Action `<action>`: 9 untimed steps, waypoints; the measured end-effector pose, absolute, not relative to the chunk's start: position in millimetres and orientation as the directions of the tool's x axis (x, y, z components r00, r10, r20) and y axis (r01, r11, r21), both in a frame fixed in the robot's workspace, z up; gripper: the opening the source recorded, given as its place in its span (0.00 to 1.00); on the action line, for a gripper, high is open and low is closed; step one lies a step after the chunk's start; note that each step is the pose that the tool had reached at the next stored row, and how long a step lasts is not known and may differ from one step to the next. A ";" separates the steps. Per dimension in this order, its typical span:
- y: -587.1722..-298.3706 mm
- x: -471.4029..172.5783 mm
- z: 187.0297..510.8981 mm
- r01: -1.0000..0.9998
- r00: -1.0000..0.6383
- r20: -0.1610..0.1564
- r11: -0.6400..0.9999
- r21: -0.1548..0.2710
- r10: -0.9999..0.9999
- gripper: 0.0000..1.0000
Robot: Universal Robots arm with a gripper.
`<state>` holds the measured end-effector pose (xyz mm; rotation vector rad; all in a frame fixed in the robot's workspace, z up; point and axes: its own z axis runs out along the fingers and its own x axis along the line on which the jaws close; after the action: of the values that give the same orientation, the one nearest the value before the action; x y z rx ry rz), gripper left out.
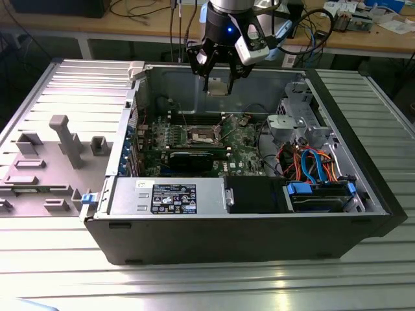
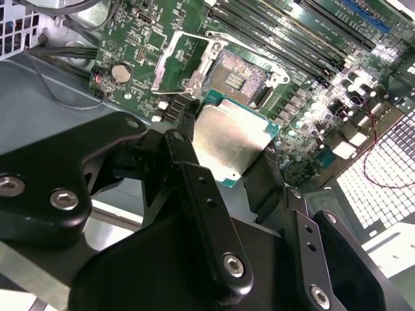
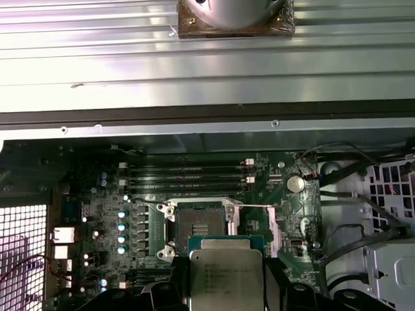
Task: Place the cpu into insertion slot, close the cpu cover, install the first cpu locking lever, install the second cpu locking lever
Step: 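Place the cpu into insertion slot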
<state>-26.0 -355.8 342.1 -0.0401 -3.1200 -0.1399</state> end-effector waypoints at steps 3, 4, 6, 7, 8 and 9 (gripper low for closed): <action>-356.1 -26.0 341.0 0.026 -1.000 0.019 0.996 0.089 0.025 0.55; -356.2 -26.0 340.7 0.026 -1.000 0.019 0.996 0.089 0.025 0.55; -356.4 -26.0 340.0 0.026 -1.000 0.019 0.996 0.089 0.025 0.55; -356.5 -26.0 339.6 0.026 -1.000 0.019 0.996 0.089 0.025 0.55; -356.6 -26.0 339.3 0.026 -1.000 0.019 0.996 0.089 0.025 0.55; -356.7 -26.0 338.9 0.026 -1.000 0.019 0.996 0.089 0.025 0.55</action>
<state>-26.0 -356.7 338.9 -0.0400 -3.1200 -0.1400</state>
